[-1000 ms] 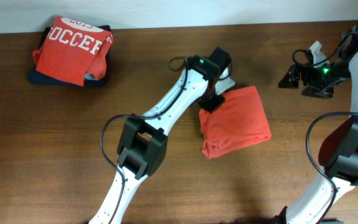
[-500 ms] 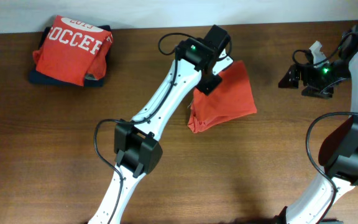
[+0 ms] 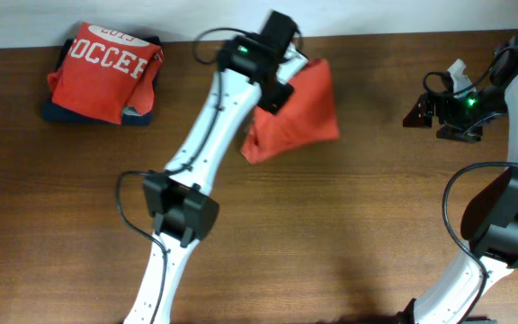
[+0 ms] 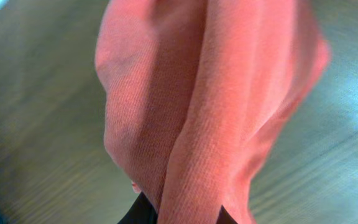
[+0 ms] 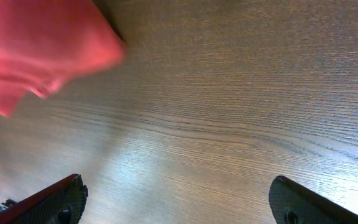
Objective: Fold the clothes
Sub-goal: 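Carry the bundle with the left gripper onto the SOCCER shirt stack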
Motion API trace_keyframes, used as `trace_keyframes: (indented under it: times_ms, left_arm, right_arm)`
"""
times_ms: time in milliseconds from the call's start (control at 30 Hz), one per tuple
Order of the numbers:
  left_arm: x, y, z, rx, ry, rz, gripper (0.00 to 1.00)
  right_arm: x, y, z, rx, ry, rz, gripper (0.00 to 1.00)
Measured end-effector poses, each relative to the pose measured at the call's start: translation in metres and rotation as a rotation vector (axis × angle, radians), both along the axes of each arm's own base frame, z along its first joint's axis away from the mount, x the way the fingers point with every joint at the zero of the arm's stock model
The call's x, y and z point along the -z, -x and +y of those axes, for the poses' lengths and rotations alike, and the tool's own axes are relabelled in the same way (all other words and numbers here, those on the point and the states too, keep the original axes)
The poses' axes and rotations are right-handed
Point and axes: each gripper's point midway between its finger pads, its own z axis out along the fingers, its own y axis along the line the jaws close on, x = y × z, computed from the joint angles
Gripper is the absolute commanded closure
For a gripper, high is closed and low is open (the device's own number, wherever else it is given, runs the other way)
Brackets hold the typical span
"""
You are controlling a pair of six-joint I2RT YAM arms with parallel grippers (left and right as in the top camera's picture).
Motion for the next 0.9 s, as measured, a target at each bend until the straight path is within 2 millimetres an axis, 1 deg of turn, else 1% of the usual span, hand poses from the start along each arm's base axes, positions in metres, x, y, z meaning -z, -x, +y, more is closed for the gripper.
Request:
trace_keyframes:
  times_ms: [133,300,467,600,667,767,900]
  left_arm:
    - [-0.018,-0.020,0.036,-0.075,0.015,-0.043,1.00]
    - [-0.050,-0.043,0.076,-0.160,0.050,-0.127,1.00]
    - [-0.086,-0.061,0.117,-0.239,0.085,-0.233,1.00]
    - [-0.108,-0.073,0.151,-0.301,0.104,-0.306,1.00]
    - [-0.114,-0.081,0.172,-0.338,0.108,-0.336,1.00]
    - [-0.116,-0.087,0.208,-0.405,0.103,-0.351,1.00]
    - [-0.117,-0.090,0.264,-0.531,0.107,-0.358,1.00]
  right_arm:
    - [0.000,0.000,0.000,0.001,0.000,0.000,0.01]
    - [0.000,0.000,0.000,0.001,0.000,0.000,0.01]
    - [0.000,0.000,0.000,0.000,0.000,0.000,0.01]
    - [0.000,0.000,0.000,0.001,0.000,0.000,0.01]
    - [0.000,0.000,0.000,0.000,0.000,0.000,0.01]
    - [0.000,0.000,0.000,0.001,0.000,0.000,0.01]
    - [0.000,0.000,0.000,0.001,0.000,0.000,0.01]
